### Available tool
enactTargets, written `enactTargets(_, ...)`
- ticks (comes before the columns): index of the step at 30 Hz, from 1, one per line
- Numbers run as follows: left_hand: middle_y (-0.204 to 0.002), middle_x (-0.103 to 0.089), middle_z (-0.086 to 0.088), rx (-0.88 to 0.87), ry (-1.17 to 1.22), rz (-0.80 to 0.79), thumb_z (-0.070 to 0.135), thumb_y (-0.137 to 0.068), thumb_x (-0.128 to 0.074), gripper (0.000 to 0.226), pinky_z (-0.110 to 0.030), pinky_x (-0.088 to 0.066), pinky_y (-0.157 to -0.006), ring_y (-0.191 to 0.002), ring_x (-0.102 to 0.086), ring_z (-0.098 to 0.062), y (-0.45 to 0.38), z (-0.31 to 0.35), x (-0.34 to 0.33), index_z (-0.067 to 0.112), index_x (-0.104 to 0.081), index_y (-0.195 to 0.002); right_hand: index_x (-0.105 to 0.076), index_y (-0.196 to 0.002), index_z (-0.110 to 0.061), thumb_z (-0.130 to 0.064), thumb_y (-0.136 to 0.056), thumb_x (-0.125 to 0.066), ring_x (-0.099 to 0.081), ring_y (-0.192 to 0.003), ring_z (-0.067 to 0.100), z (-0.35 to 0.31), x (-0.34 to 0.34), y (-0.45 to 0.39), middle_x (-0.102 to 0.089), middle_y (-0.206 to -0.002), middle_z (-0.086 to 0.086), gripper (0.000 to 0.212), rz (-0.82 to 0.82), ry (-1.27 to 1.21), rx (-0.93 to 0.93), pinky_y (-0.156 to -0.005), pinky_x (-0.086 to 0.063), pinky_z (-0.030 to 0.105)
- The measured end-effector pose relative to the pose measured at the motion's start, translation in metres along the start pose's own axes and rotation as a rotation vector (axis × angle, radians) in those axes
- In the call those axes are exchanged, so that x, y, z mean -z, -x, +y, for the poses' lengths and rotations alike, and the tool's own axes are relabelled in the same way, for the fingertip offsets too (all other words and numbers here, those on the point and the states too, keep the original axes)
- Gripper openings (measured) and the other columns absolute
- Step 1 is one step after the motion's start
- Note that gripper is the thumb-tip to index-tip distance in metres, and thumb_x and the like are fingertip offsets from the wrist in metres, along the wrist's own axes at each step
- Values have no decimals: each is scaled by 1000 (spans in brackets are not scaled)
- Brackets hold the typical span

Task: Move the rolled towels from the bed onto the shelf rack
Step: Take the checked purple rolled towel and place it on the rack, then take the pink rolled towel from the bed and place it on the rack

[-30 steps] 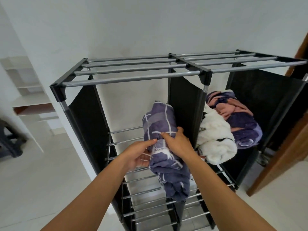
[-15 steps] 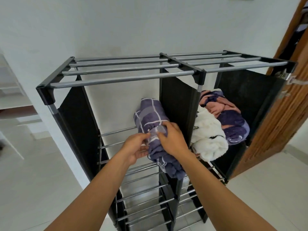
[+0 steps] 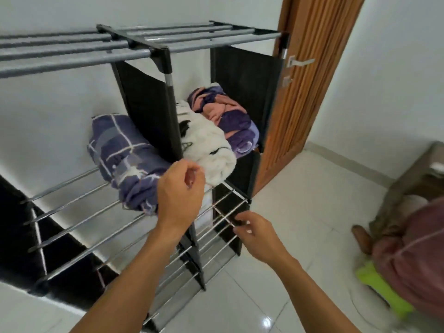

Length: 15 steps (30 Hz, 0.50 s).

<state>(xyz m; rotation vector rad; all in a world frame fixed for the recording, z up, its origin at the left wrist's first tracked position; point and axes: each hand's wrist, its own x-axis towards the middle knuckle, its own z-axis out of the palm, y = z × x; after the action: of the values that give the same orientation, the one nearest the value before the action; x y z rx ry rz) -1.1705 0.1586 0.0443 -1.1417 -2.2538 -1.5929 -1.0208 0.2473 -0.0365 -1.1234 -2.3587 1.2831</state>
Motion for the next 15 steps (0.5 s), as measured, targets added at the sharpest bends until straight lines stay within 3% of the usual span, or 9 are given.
enactTargets(3,-57,-51,8,10,-42,-529,25,-88,-63,13,-22,-38,-60,-62,-55,-20,38,22,-64,17,-62,-78,-61,-118,-14,-22,-91,-59,-62,-99,17,85,39,47,-60,-114,-1,29,147,-73,-299,-81,-44,24)
enactTargets(5,-72,-60,3,-2,-182,-989,37,-87,-62,17,-25,-42,-68,-82,-64,-25,68,34,-111,20,-63,-86,-64,-109,-15,-20,-88,-61,-64,-92,18,142,61,91,-67,-110,2,21,276,-201,-460,-80,-47,29)
enactTargets(7,-98,-67,-7,-73,-320,-1316,47,-86,-60,32,-28,-45,-79,-99,-63,-25,103,47,-156,19,-63,-101,-64,-99,-13,-15,-87,-61,-66,-83,19,191,77,147,-69,-101,8,12,384,-400,-626,-75,-50,34)
enactTargets(10,-108,-67,-10,-186,-359,-1507,49,-86,-59,39,-26,-43,-76,-91,-59,-21,170,80,-207,17,-62,-109,-64,-100,-3,-12,-88,-59,-60,-70,19,250,87,251,-62,-83,7,16,518,-632,-871,-60,-43,26)
enactTargets(15,-75,-56,5,-315,-272,-1723,39,-85,-63,16,-23,-41,-65,-71,-55,-17,316,171,-266,23,-60,-87,-58,-81,-9,-10,-92,-52,-55,-67,18,307,95,427,-55,-78,7,13,833,-942,-1068,-59,-39,25)
